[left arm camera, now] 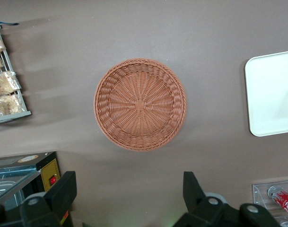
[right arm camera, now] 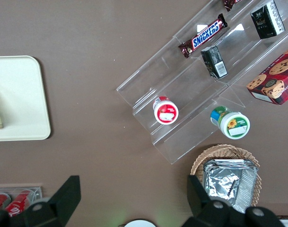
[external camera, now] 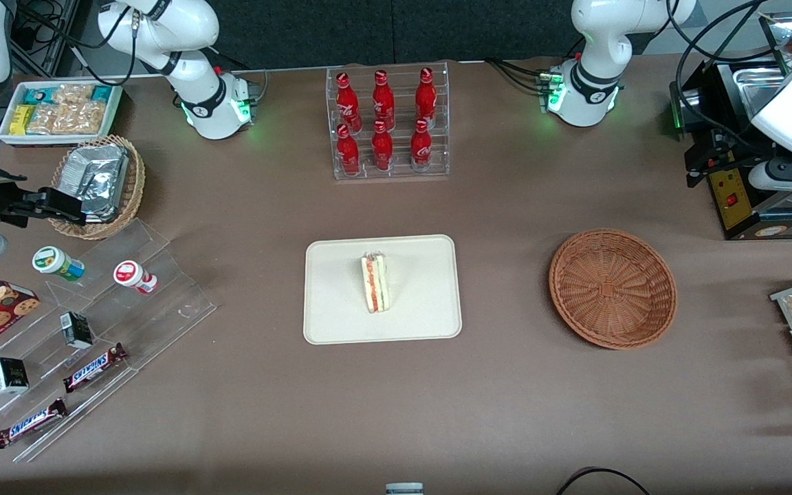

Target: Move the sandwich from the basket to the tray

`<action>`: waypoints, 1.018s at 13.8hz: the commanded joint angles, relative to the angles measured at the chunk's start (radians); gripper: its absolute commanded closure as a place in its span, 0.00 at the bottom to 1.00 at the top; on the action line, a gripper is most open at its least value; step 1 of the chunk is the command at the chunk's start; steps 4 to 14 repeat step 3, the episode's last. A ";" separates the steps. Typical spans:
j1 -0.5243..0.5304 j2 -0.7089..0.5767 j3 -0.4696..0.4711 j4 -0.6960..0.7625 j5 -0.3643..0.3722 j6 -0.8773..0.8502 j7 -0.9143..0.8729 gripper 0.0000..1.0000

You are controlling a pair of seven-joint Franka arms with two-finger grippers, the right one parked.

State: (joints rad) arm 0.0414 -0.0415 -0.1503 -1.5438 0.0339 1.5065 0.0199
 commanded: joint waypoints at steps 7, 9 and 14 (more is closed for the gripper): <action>0.008 -0.003 0.000 -0.007 -0.016 -0.003 0.003 0.00; 0.008 -0.003 0.000 -0.007 -0.016 -0.003 0.003 0.00; 0.008 -0.003 0.000 -0.007 -0.016 -0.003 0.003 0.00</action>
